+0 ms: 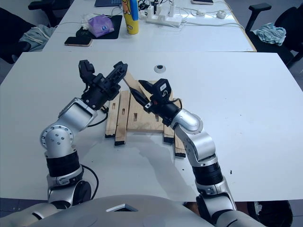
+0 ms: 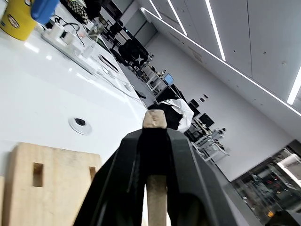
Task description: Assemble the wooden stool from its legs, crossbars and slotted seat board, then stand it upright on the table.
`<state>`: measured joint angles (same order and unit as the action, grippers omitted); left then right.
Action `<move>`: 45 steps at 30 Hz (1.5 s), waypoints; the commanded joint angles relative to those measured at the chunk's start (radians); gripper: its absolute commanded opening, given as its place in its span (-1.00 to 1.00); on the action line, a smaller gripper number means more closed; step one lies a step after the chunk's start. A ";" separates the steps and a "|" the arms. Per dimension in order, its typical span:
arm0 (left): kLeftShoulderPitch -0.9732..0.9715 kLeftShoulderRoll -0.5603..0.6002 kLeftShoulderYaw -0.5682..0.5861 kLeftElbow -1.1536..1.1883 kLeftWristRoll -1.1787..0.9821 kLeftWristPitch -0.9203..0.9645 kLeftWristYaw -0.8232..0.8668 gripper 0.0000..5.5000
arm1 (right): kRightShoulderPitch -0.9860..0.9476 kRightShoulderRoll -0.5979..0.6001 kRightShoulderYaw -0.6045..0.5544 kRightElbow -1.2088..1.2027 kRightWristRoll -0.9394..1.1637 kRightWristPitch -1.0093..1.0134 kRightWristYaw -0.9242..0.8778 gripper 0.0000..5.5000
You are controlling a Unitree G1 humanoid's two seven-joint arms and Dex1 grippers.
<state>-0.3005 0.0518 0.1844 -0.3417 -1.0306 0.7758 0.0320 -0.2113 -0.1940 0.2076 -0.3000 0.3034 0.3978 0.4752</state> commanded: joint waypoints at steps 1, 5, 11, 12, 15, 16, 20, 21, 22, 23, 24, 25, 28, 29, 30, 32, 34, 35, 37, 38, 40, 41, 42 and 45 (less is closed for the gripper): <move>0.040 0.011 0.004 -0.021 0.076 -0.065 -0.005 -0.84 | -0.013 -0.034 -0.018 0.023 -0.013 0.010 0.013 -0.23; 0.101 -0.006 -0.009 -0.051 0.169 -0.149 0.007 -0.84 | -0.026 -0.057 -0.037 0.043 0.006 0.003 0.050 -0.23; 0.240 -0.083 -0.040 -0.097 0.314 -0.323 0.016 -0.84 | -0.058 -0.049 -0.143 0.144 0.043 0.019 0.021 -0.23; 0.273 -0.101 -0.051 -0.103 0.337 -0.354 0.013 -0.84 | -0.068 -0.046 -0.164 0.162 0.053 0.029 0.011 -0.23; 0.317 -0.137 -0.067 -0.094 0.366 -0.405 0.002 -0.84 | -0.087 -0.037 -0.207 0.204 0.071 0.045 -0.011 -0.23; 0.323 -0.144 -0.077 -0.078 0.378 -0.417 -0.006 -0.84 | -0.089 -0.031 -0.219 0.215 0.078 0.050 -0.021 -0.23; 0.353 -0.165 -0.090 -0.049 0.407 -0.484 -0.017 -0.84 | -0.104 -0.010 -0.233 0.231 0.096 0.077 -0.032 -0.23; 0.358 -0.171 -0.087 -0.036 0.410 -0.504 -0.021 -0.84 | -0.104 -0.009 -0.231 0.232 0.095 0.079 -0.031 -0.23; 0.361 -0.173 -0.086 -0.023 0.413 -0.519 -0.024 -0.84 | -0.103 -0.009 -0.231 0.231 0.095 0.081 -0.030 -0.23; 0.362 -0.173 -0.088 -0.009 0.414 -0.531 -0.029 -0.84 | -0.101 -0.007 -0.228 0.230 0.095 0.086 -0.030 -0.23; 0.363 -0.173 -0.088 0.000 0.411 -0.539 -0.032 -0.84 | -0.099 -0.005 -0.225 0.228 0.095 0.088 -0.030 -0.23; 0.362 -0.171 -0.092 0.011 0.414 -0.548 -0.035 -0.84 | -0.098 -0.002 -0.220 0.227 0.094 0.090 -0.030 -0.23; 0.359 -0.166 -0.095 0.034 0.419 -0.567 -0.038 -0.84 | -0.098 0.004 -0.212 0.226 0.092 0.094 -0.027 -0.23; 0.357 -0.166 -0.095 0.041 0.416 -0.568 -0.038 -0.84 | -0.099 0.004 -0.211 0.226 0.092 0.095 -0.025 -0.23; 0.354 -0.164 -0.094 0.048 0.416 -0.570 -0.040 -0.84 | -0.099 0.006 -0.212 0.228 0.094 0.097 -0.026 -0.23; 0.352 -0.163 -0.093 0.059 0.417 -0.579 -0.041 -0.84 | -0.098 0.010 -0.210 0.233 0.092 0.095 -0.025 -0.23; 0.353 -0.162 -0.093 0.064 0.419 -0.585 -0.040 -0.84 | -0.097 0.011 -0.207 0.234 0.091 0.096 -0.022 -0.23; 0.351 -0.164 -0.093 0.068 0.415 -0.586 -0.040 -0.84 | -0.097 0.011 -0.205 0.234 0.091 0.098 -0.021 -0.23; 0.350 -0.167 -0.095 0.076 0.411 -0.587 -0.041 -0.84 | -0.101 0.010 -0.200 0.236 0.091 0.100 -0.016 -0.23; 0.348 -0.169 -0.097 0.081 0.412 -0.588 -0.041 -0.84 | -0.104 0.010 -0.198 0.239 0.091 0.100 -0.015 -0.23; 0.340 -0.169 -0.102 0.096 0.417 -0.590 -0.042 -0.84 | -0.108 0.012 -0.197 0.243 0.089 0.098 -0.016 -0.23; 0.337 -0.169 -0.102 0.101 0.417 -0.591 -0.042 -0.84 | -0.111 0.013 -0.197 0.245 0.089 0.097 -0.016 -0.23; 0.332 -0.166 -0.104 0.107 0.418 -0.590 -0.043 -0.84 | -0.112 0.015 -0.196 0.246 0.088 0.097 -0.017 -0.23; 0.317 -0.162 -0.108 0.132 0.420 -0.588 -0.043 -0.84 | -0.117 0.020 -0.195 0.251 0.087 0.094 -0.019 -0.23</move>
<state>0.0398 -0.0667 0.0801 -0.2305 -0.6175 0.1878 -0.0096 -0.3081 -0.1791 0.0086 -0.0565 0.3901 0.4870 0.4554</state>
